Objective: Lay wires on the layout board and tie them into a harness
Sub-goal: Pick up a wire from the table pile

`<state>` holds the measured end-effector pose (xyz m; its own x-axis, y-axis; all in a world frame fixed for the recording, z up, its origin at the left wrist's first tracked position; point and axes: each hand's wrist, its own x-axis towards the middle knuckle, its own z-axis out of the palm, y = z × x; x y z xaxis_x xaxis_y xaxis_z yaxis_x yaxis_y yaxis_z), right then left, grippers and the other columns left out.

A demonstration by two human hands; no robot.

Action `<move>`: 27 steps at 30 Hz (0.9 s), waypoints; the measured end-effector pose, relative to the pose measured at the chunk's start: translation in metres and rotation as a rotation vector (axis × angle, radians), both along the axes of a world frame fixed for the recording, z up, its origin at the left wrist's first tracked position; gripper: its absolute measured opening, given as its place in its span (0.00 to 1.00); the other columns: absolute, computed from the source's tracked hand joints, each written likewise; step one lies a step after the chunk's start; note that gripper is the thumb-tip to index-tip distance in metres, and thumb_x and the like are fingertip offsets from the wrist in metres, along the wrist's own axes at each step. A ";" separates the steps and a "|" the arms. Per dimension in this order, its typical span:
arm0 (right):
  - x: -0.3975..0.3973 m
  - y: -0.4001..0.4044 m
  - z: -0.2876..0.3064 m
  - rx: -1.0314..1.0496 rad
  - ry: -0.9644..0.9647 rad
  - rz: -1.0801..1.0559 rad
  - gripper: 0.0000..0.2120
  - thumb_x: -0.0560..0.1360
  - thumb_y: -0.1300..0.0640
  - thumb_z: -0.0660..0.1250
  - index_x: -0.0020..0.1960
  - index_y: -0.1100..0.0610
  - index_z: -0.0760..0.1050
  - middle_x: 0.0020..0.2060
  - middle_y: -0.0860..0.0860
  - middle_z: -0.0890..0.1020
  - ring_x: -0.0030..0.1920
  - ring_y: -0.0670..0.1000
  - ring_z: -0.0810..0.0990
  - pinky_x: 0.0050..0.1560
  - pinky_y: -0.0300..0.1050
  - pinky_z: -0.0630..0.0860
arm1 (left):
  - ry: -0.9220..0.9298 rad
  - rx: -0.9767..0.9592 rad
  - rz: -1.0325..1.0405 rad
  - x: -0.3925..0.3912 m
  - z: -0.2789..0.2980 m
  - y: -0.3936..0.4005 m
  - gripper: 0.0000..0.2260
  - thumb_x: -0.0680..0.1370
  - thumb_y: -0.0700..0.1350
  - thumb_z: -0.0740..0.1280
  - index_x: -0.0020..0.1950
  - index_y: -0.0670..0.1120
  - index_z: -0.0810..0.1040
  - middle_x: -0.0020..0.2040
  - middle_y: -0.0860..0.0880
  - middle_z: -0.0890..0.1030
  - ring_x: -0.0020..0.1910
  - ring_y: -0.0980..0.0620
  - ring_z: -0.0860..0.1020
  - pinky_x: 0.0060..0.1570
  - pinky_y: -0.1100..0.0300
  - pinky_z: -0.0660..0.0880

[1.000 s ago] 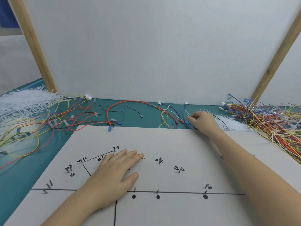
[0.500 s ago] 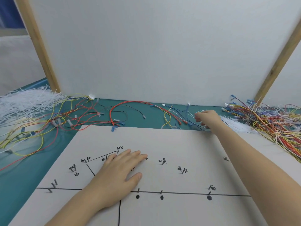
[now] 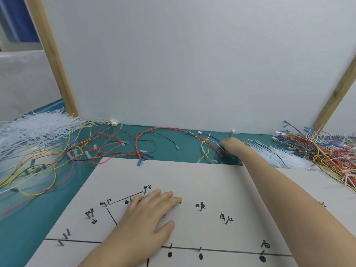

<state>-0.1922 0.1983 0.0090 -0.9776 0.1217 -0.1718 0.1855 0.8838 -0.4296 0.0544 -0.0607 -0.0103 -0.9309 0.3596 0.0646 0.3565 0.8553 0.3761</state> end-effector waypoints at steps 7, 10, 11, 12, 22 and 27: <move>0.008 0.019 0.006 -0.847 0.302 -0.233 0.09 0.73 0.69 0.61 0.48 0.60 0.77 0.37 0.56 0.76 0.39 0.53 0.77 0.35 0.35 0.69 | -0.010 0.003 -0.001 0.001 0.000 0.000 0.21 0.80 0.56 0.53 0.68 0.72 0.48 0.64 0.75 0.43 0.66 0.72 0.39 0.67 0.65 0.36; 0.013 0.025 0.019 -1.183 0.353 -0.268 0.12 0.75 0.68 0.64 0.58 0.62 0.74 0.43 0.54 0.79 0.30 0.41 0.81 0.39 0.32 0.74 | -0.016 0.016 0.005 0.000 0.000 0.001 0.21 0.79 0.56 0.53 0.68 0.71 0.50 0.66 0.74 0.45 0.68 0.71 0.40 0.67 0.66 0.36; 0.015 0.026 0.024 -1.315 0.335 -0.314 0.11 0.76 0.65 0.64 0.57 0.59 0.73 0.43 0.53 0.78 0.29 0.41 0.81 0.38 0.34 0.74 | -0.015 0.016 0.006 0.000 0.000 0.001 0.21 0.79 0.56 0.53 0.68 0.71 0.50 0.66 0.74 0.46 0.69 0.70 0.41 0.67 0.65 0.37; 0.015 0.027 0.029 -1.413 0.296 -0.362 0.10 0.76 0.63 0.65 0.56 0.58 0.71 0.43 0.53 0.77 0.30 0.42 0.81 0.38 0.36 0.74 | -0.017 0.015 0.006 0.000 0.000 0.001 0.21 0.79 0.56 0.53 0.68 0.71 0.50 0.67 0.74 0.46 0.69 0.70 0.41 0.67 0.65 0.37; 0.030 0.022 0.050 -1.353 0.061 -0.245 0.06 0.77 0.54 0.64 0.44 0.54 0.76 0.34 0.48 0.73 0.21 0.44 0.65 0.26 0.33 0.69 | -0.009 0.020 0.004 0.000 -0.002 -0.001 0.21 0.80 0.55 0.54 0.69 0.70 0.51 0.72 0.70 0.50 0.71 0.67 0.43 0.68 0.64 0.39; 0.057 -0.002 0.092 -1.358 0.333 0.037 0.09 0.79 0.57 0.59 0.41 0.54 0.74 0.37 0.49 0.80 0.34 0.47 0.75 0.35 0.39 0.72 | 0.006 0.024 -0.001 -0.001 -0.002 -0.001 0.21 0.80 0.55 0.55 0.70 0.69 0.53 0.72 0.68 0.52 0.72 0.66 0.44 0.70 0.63 0.41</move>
<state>-0.1353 0.1959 0.1014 -0.9942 0.0230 0.1053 -0.1077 -0.2514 -0.9619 0.0535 -0.0617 -0.0122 -0.9300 0.3591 0.0787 0.3599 0.8454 0.3947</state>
